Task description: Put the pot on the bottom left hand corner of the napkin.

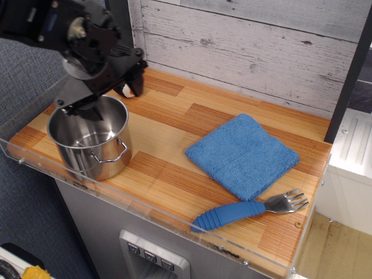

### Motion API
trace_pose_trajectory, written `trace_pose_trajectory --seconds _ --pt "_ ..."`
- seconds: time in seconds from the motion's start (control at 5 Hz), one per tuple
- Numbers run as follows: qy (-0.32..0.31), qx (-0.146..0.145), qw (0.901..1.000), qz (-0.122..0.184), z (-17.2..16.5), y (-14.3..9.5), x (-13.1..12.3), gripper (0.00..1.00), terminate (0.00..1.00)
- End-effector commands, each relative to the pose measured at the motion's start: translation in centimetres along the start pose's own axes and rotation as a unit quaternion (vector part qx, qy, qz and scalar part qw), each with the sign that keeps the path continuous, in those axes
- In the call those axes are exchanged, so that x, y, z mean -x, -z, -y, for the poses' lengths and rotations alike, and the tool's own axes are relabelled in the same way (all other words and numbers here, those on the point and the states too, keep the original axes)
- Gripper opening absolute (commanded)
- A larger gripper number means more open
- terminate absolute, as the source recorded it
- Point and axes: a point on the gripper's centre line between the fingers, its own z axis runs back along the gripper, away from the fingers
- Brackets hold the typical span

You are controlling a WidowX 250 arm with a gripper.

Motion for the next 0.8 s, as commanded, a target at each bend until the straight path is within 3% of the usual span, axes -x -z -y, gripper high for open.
trace_pose_trajectory --seconds 0.0,0.4,0.6 --pt "0.02 -0.008 0.9997 -0.009 0.6 1.4 1.1 1.0 0.0" --pt "0.027 -0.022 0.9992 -0.017 -0.1 2.6 1.6 1.0 0.0" --pt "0.018 -0.019 0.9996 -0.006 -0.1 2.6 1.4 0.0 0.0"
